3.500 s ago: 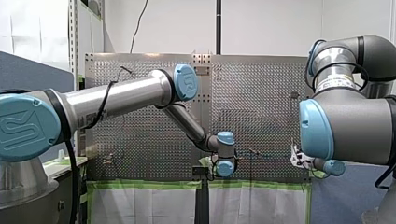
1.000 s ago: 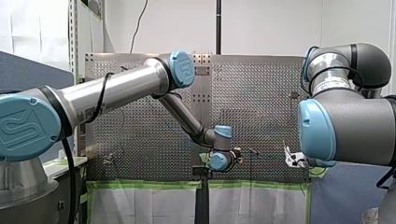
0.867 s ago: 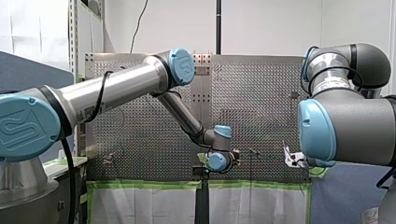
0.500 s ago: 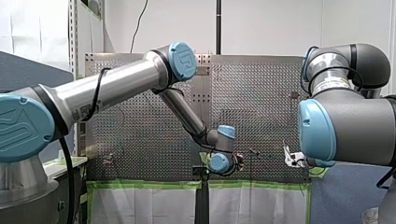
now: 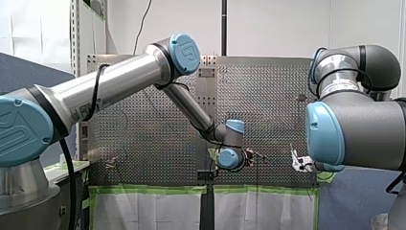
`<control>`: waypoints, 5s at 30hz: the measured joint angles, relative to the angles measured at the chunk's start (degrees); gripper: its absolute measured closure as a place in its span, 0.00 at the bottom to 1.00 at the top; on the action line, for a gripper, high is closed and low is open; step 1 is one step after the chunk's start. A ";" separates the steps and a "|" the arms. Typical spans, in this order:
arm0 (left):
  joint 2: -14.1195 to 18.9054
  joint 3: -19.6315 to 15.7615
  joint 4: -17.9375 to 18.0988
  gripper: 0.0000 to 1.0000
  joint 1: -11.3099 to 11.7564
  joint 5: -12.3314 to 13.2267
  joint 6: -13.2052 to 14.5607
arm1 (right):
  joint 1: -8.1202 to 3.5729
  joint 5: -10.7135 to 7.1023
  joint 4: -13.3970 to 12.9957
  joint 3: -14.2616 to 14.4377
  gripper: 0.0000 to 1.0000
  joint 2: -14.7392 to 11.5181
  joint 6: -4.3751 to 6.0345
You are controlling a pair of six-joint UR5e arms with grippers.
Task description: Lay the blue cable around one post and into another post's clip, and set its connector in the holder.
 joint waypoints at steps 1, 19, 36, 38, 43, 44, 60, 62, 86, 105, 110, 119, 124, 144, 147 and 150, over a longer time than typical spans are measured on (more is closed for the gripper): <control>0.00 0.00 -0.01 0.00 -0.03 -0.11 -0.13 | -0.01 -0.03 -0.06 0.00 1.00 0.00 0.04; -0.02 -0.02 -0.03 0.00 -0.13 -0.91 -0.92 | 0.07 -0.20 -1.22 0.00 1.00 0.12 1.33; 0.01 -0.02 -0.03 0.00 -0.02 -0.97 -0.92 | -0.14 -0.26 -1.33 0.00 1.00 0.28 1.45; -0.01 -0.02 -0.03 0.00 -0.03 -0.98 -0.92 | -0.15 -0.25 -1.35 0.00 1.00 0.30 1.45; 0.08 -0.11 -0.44 0.00 0.05 -1.28 -1.06 | -0.23 -0.32 -1.36 0.00 1.00 0.34 1.46; 0.17 -0.25 -0.75 0.00 0.09 -1.55 -1.07 | -0.24 -0.33 -1.36 0.00 1.00 0.35 1.46; 8.34 -8.60 4.47 0.00 -0.08 -10.32 2.43 | -0.14 -0.34 -1.62 0.00 1.00 0.39 1.82; 9.50 -9.76 5.62 0.00 -0.22 -11.49 3.36 | -0.10 -0.34 -1.72 0.00 1.00 0.43 1.96; 23.65 -23.92 4.80 0.00 0.11 -18.03 2.35 | 0.38 -0.43 -2.34 -0.06 1.00 0.64 3.03; 34.20 -34.47 4.74 0.00 0.69 -18.29 1.37 | 0.39 -0.52 -2.43 -0.08 1.00 0.81 3.12; 36.81 -37.08 4.73 0.00 0.95 -18.29 1.02 | 0.39 -0.52 -2.43 -0.08 1.00 0.82 3.13; 41.80 -42.06 4.72 0.00 1.65 -18.29 0.67 | 0.39 -0.56 -2.43 -0.09 1.00 0.89 3.13; 44.64 -44.92 4.81 0.00 3.51 -17.74 -0.57 | 0.38 -0.60 -2.43 -0.09 1.00 0.97 3.13; 56.44 -52.05 8.48 0.00 15.16 -6.49 -11.69 | 0.36 -0.87 -2.55 -0.08 1.00 1.02 3.13; 58.22 -52.05 8.36 0.00 16.94 -4.71 -13.45 | 0.36 -0.93 -2.57 -0.08 1.00 1.06 3.13; 59.62 -52.05 8.29 0.00 18.49 -3.67 -14.38 | 0.36 -0.95 -2.53 -0.07 1.00 1.08 3.13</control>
